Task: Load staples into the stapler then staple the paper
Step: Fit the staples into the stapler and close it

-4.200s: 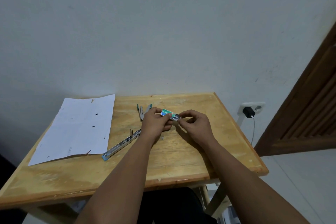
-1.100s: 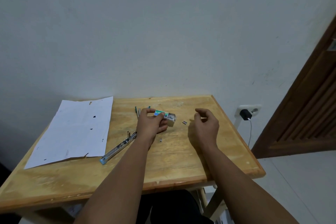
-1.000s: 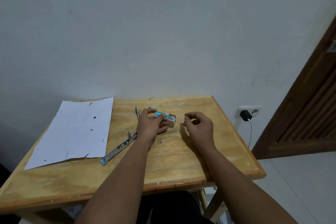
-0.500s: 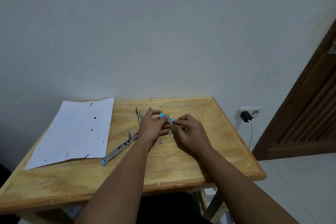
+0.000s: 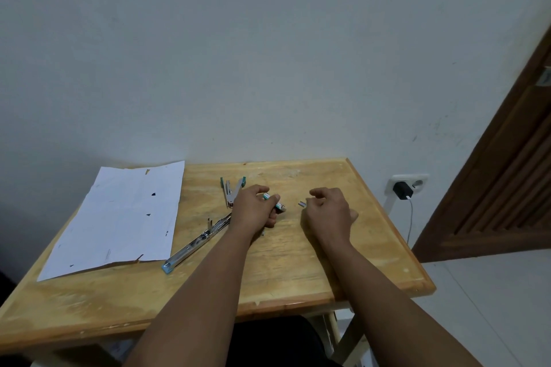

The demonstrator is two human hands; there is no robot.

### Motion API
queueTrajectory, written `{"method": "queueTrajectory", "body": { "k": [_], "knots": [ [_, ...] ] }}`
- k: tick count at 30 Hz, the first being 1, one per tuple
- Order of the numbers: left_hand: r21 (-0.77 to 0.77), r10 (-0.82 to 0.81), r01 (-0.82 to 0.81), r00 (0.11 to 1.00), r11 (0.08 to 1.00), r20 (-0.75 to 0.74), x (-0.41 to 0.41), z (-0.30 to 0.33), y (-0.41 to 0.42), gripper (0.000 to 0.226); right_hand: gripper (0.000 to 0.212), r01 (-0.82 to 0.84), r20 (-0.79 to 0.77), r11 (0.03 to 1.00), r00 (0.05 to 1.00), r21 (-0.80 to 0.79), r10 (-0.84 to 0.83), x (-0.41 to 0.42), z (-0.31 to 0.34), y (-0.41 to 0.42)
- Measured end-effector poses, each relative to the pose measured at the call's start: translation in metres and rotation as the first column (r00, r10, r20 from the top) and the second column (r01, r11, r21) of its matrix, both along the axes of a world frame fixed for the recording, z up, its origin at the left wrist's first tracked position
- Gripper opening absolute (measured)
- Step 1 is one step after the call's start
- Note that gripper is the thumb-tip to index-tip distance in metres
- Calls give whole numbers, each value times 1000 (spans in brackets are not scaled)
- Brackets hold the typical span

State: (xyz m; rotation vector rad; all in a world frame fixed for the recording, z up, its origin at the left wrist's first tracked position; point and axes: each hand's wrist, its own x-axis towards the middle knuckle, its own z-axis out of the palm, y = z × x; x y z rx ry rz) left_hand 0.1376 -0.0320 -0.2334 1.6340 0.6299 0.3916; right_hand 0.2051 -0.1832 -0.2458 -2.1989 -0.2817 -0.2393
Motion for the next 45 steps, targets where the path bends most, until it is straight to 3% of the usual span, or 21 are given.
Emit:
{"method": "queueTrajectory", "body": {
  "k": [3,13,17,23,31,35,39,42,45],
  "knots": [
    [9,-15,15,1000,1000,-27,-1,2,3,43,22,-25,-6,992,1000,-121,25,1,0,2],
    [20,4,-3,998,1000,-65,-2,8,-1,34,17,-46,21,972,998,-233,52,1,0,4],
    [16,18,-17,995,1000,-98,-3,13,-2,31,10,-71,11,983,997,-169,74,0,-1,2],
    [-109,17,-31,992,994,-125,-2,16,1,36,4,-96,-8,995,995,-14,96,-1,-1,-1],
    [-82,-20,7,987,997,-158,4,14,4,37,5,-100,-25,983,994,152,105,0,1,-5],
    [20,-42,47,981,999,-188,1,13,-1,31,14,-97,-57,969,992,226,113,1,-1,-2],
    [5,-6,7,997,1000,-83,-5,11,-6,25,17,-79,-82,965,991,249,103,2,-1,-2],
    [224,102,-114,993,968,63,-26,21,-10,11,16,-75,-96,967,990,243,101,3,-2,-1],
    [441,191,-268,958,856,213,-58,36,-5,6,6,-69,-95,965,991,253,95,5,-3,-1]
  ]
}}
